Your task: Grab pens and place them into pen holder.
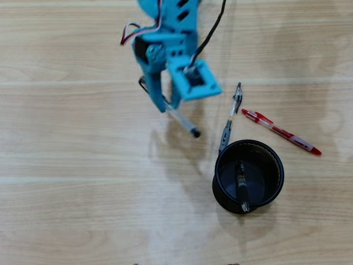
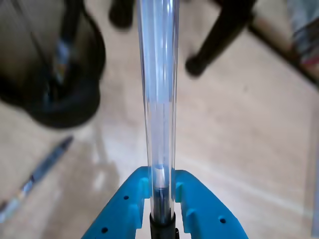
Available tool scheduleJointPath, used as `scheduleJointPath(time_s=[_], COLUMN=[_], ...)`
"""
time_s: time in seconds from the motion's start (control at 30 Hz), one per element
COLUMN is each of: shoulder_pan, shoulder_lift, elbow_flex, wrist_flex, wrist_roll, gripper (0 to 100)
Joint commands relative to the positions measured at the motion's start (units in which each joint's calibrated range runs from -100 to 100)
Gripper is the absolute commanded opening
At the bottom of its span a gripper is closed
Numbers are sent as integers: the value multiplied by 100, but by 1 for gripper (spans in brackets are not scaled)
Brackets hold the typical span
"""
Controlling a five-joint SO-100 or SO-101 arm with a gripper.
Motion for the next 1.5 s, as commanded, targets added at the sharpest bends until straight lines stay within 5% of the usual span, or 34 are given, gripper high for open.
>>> scheduleJointPath(time_s=[0.0,0.4,0.73,1.07,1.23,1.47], shoulder_pan=[-473,-1586,-1529,-1561,-1586,-795], shoulder_lift=[-249,1619,1771,1357,-317,-2363], elbow_flex=[-796,716,1604,1649,2256,2111], wrist_flex=[-1580,-6385,-6840,-7605,-5362,2202], wrist_roll=[-337,-1738,-1696,-1053,-358,-264], gripper=[2,2,11,15,15,16])
